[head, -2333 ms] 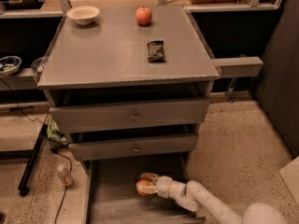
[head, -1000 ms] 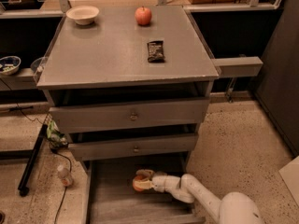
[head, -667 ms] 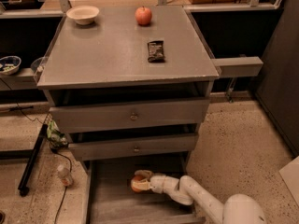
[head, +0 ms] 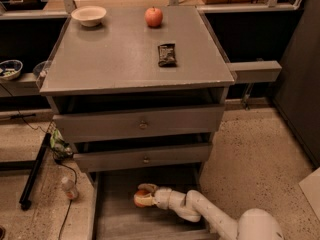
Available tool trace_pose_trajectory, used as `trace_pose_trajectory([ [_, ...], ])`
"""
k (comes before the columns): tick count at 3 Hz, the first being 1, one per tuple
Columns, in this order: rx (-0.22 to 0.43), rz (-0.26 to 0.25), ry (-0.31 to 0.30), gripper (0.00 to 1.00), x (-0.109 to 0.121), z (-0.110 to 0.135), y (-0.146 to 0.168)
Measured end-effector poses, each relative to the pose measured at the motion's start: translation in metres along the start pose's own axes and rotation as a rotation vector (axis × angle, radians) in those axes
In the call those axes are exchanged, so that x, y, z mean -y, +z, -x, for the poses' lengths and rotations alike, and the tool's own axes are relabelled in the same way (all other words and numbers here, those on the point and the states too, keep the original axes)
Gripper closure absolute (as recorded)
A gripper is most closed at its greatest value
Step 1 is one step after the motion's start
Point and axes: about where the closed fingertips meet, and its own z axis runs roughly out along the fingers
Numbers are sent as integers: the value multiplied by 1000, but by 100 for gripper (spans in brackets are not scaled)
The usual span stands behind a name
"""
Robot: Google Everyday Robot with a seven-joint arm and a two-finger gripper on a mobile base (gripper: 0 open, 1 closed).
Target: Place orange into bottom drawer
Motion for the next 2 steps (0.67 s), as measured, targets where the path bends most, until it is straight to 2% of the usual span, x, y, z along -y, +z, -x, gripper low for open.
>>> trace_pose_trajectory([
  [1,10,11,11,100,6,-5,4],
  [2,42,49,32,100,8,-10,7],
])
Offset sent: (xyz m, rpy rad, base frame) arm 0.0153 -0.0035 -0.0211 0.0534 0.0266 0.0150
